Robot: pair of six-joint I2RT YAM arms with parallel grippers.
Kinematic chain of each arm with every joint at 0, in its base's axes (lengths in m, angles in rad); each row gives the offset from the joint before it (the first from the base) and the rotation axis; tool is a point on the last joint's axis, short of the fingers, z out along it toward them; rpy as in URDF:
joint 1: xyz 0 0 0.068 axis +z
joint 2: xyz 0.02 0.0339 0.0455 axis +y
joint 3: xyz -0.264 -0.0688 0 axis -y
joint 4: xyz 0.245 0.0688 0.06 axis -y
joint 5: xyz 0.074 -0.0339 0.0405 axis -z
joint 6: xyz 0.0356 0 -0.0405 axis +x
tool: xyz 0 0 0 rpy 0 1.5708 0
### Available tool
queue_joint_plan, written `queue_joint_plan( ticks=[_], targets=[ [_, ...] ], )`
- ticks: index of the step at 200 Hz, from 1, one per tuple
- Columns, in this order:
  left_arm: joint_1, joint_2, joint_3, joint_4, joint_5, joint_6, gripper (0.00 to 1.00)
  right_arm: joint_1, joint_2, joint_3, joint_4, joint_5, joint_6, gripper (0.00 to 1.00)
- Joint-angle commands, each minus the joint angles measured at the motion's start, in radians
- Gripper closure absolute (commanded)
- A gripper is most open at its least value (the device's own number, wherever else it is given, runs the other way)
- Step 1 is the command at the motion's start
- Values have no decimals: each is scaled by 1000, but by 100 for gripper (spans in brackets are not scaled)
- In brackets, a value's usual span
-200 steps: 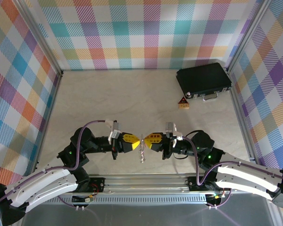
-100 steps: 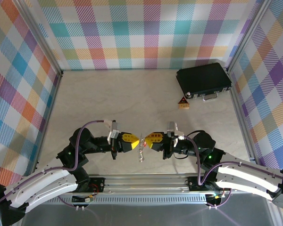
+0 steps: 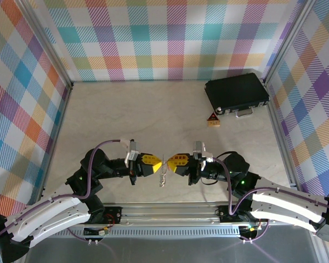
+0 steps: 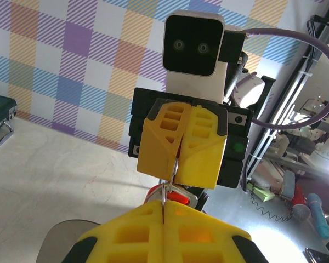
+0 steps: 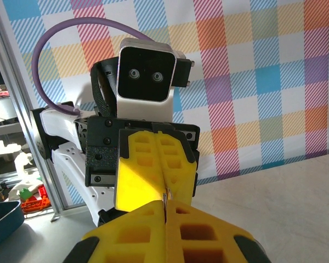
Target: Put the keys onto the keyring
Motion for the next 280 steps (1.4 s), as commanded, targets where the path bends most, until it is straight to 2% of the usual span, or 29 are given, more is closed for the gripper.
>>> queue_joint_plan(
  ticks=[1,280],
  targets=[
    [-10,-20,3,32,-3,19,100,6,-8,-7,54,-3,21,100],
    [-10,-23,-4,39,-3,13,100,6,9,-38,134,26,40,100]
  ],
)
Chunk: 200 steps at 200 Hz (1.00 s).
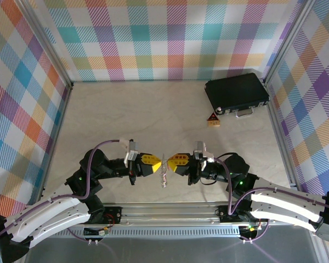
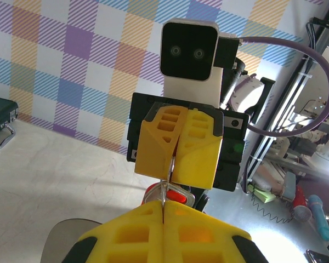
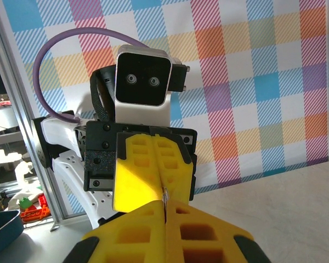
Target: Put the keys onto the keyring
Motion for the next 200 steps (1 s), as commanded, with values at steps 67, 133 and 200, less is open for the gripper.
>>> queue_joint_plan(
  ticks=[67,133,200],
  targets=[
    [-12,-15,-5,37,1,15,100,6,0,-4,63,14,16,100],
    [-12,-18,-7,39,1,13,100,5,6,-7,72,16,21,100],
    [-12,-21,-8,40,1,14,100,7,12,-8,84,16,25,100]
  ],
)
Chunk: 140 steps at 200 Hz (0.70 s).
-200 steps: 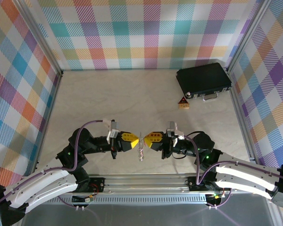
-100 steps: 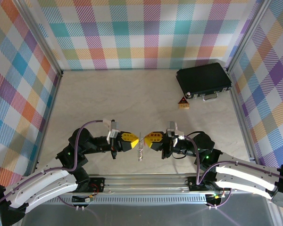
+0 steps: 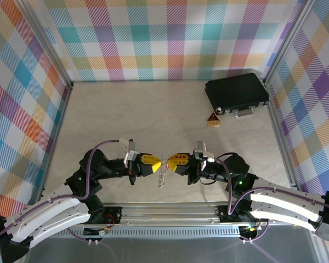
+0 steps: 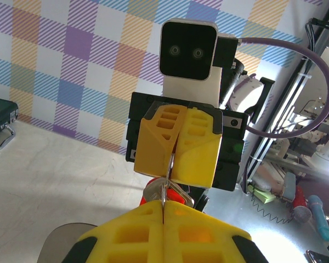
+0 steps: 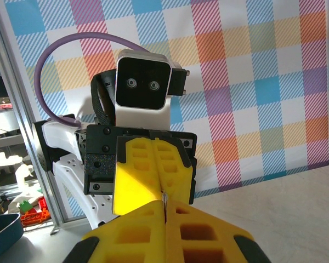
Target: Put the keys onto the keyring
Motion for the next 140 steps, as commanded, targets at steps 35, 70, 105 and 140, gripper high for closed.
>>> queue_joint_plan(
  ticks=[35,70,105,140],
  targets=[
    [-12,-21,-6,33,0,15,100,6,12,-9,61,14,25,100],
    [-11,-21,-5,34,0,16,100,6,21,-7,64,7,27,100],
    [-11,-19,-5,36,1,16,100,5,32,-3,64,4,24,100],
    [-12,-16,-5,38,2,17,100,6,45,4,54,1,20,100]
  ],
)
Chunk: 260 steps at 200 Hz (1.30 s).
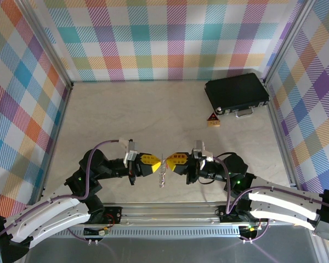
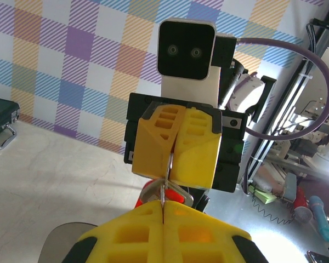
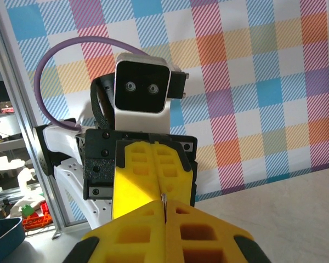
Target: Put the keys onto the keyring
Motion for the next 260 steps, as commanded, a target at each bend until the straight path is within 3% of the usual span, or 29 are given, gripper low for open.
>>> queue_joint_plan(
  ticks=[1,260],
  targets=[
    [-12,-13,-4,41,5,17,100,6,12,4,15,3,5,100],
    [-12,-21,-7,34,5,17,100,6,-23,-23,74,12,13,100]
  ],
)
